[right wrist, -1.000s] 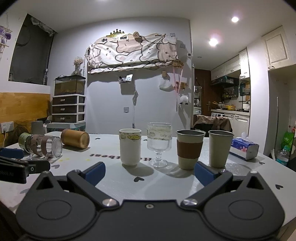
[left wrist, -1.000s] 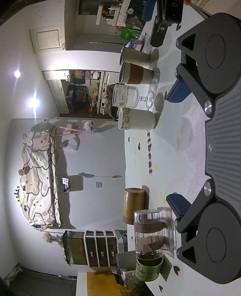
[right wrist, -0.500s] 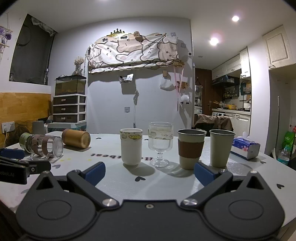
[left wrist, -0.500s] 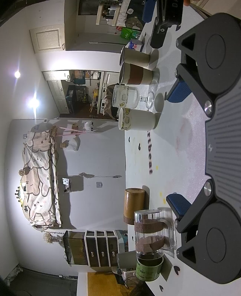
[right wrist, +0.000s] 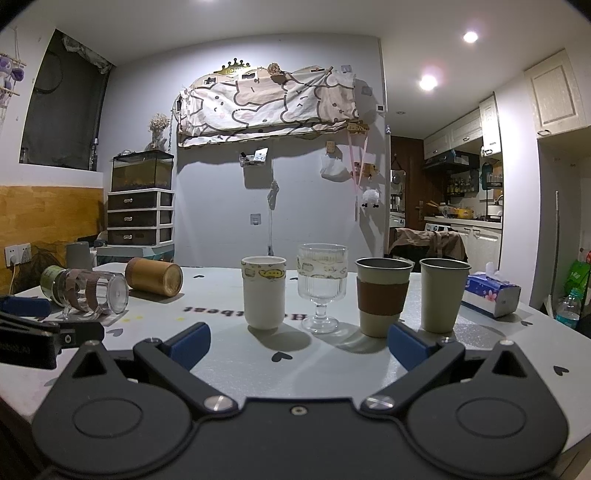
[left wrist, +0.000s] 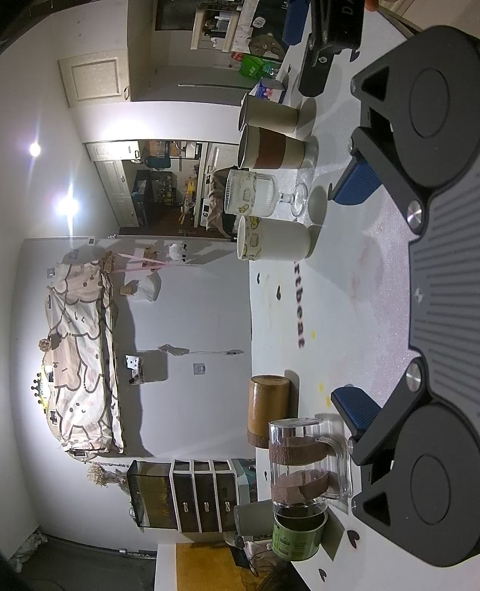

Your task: Flip cup upright

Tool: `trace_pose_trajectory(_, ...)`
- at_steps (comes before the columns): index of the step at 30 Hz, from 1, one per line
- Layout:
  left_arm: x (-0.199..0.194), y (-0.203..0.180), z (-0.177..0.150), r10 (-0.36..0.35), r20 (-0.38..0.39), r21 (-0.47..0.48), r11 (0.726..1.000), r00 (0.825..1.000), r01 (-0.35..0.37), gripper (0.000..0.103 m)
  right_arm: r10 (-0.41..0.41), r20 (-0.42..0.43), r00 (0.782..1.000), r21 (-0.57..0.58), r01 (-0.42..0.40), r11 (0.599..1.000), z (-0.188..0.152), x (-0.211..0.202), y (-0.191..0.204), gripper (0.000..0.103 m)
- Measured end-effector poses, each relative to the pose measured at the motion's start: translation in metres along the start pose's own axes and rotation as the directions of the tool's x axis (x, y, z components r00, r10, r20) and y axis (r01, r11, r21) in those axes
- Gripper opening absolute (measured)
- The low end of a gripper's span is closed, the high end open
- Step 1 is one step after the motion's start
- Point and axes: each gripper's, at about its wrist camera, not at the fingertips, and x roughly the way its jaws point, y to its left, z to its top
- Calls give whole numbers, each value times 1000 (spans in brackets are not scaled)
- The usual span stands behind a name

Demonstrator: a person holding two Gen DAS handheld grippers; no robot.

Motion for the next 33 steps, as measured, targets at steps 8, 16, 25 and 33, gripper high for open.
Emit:
trace_pose_trajectory(8, -1, 0, 0, 0, 1, 4, 1000, 1000, 0, 103, 0, 1, 1000, 0, 0, 1000, 0, 0, -1, 103)
trace_pose_trajectory(16, -2, 0, 1, 1, 4, 4, 1000, 1000, -1, 103, 1, 0, 1000, 3, -1, 1000, -1, 0, 1, 103)
trace_pose_trajectory(25, -2, 0, 1, 1, 5, 3, 1000, 1000, -1, 103, 4, 1, 1000, 3, -4, 1000, -2, -1, 1, 103)
trace_pose_trajectory(33, -2, 0, 1, 1, 6, 3, 1000, 1000, -1, 103, 4, 1, 1000, 3, -4, 1000, -1, -1, 0, 103)
